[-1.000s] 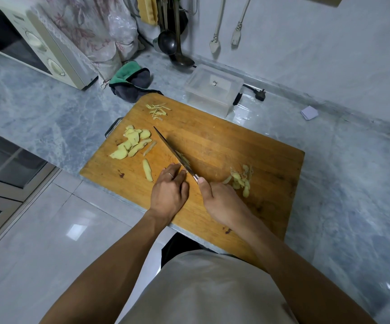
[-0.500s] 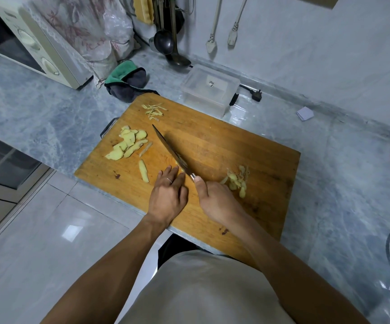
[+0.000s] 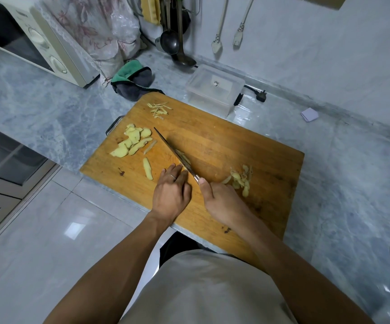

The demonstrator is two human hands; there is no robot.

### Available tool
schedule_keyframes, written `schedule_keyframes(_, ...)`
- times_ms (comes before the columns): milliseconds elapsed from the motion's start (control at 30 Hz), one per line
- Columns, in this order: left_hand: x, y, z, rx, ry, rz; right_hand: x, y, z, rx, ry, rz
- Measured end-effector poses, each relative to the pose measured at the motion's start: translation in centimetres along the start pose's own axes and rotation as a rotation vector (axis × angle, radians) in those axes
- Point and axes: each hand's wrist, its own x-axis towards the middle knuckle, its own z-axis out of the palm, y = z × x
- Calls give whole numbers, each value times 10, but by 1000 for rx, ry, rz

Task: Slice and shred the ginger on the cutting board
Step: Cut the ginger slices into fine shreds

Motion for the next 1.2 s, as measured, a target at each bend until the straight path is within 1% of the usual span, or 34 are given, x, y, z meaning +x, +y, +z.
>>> schedule_keyframes(267, 2, -3, 1, -6, -18, 1, -2, 2, 2, -12, -11, -7)
schedule_keyframes(500, 2, -3, 1, -9, -7, 7, 6, 1, 4, 0, -26, 44)
schedule_keyframes(767, 1, 0, 1, -8, -3, -7, 8, -4, 2, 25, -4, 44)
schedule_keyframes(1200, 1, -6, 6, -60, 17, -39, 2, 0, 0, -28, -9, 21)
